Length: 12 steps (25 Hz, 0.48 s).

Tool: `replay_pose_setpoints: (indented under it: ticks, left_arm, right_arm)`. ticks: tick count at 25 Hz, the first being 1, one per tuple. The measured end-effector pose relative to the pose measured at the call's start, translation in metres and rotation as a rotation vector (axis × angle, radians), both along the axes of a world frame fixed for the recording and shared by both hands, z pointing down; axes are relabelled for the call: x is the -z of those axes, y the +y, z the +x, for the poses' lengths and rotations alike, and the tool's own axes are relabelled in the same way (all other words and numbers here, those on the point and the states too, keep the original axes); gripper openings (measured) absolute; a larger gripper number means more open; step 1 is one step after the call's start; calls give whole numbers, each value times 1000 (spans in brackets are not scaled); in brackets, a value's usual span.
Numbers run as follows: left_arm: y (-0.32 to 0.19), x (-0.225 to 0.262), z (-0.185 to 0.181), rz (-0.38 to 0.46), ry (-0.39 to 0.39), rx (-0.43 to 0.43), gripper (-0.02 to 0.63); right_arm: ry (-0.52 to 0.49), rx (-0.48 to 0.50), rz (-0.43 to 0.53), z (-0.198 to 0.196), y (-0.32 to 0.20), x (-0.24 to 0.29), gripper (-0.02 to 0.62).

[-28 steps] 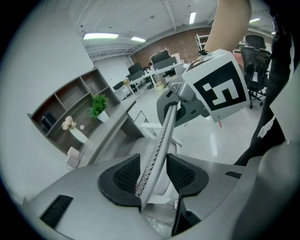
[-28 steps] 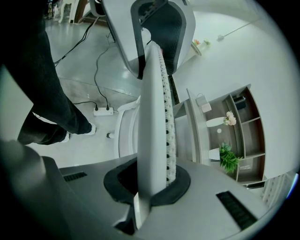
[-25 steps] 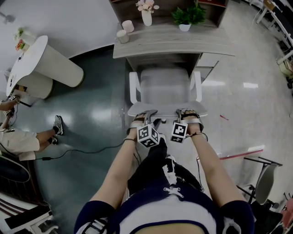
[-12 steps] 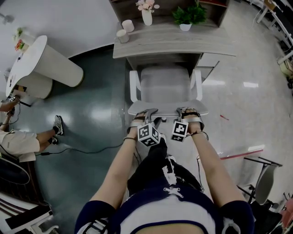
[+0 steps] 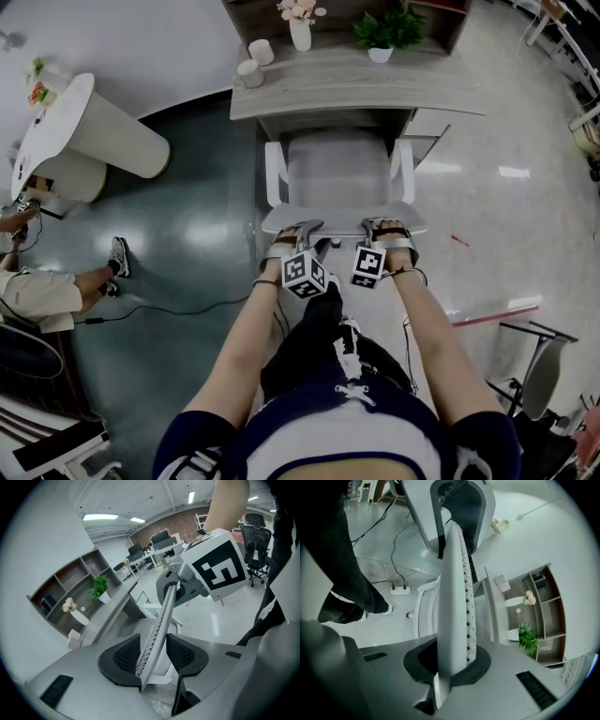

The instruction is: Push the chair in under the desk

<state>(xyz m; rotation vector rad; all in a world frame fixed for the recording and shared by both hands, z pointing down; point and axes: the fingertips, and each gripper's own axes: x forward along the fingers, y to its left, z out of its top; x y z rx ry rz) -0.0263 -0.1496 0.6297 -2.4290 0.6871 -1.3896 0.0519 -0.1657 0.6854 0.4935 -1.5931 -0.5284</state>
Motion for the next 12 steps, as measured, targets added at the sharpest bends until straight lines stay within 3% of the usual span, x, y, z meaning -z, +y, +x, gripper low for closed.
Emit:
replay_pose_setpoints:
  ticks: [12]
  left_arm:
    - [-6,3,1,8,0,-5,179]
  right_arm:
    - [-2,3,10,1,-7,2,12]
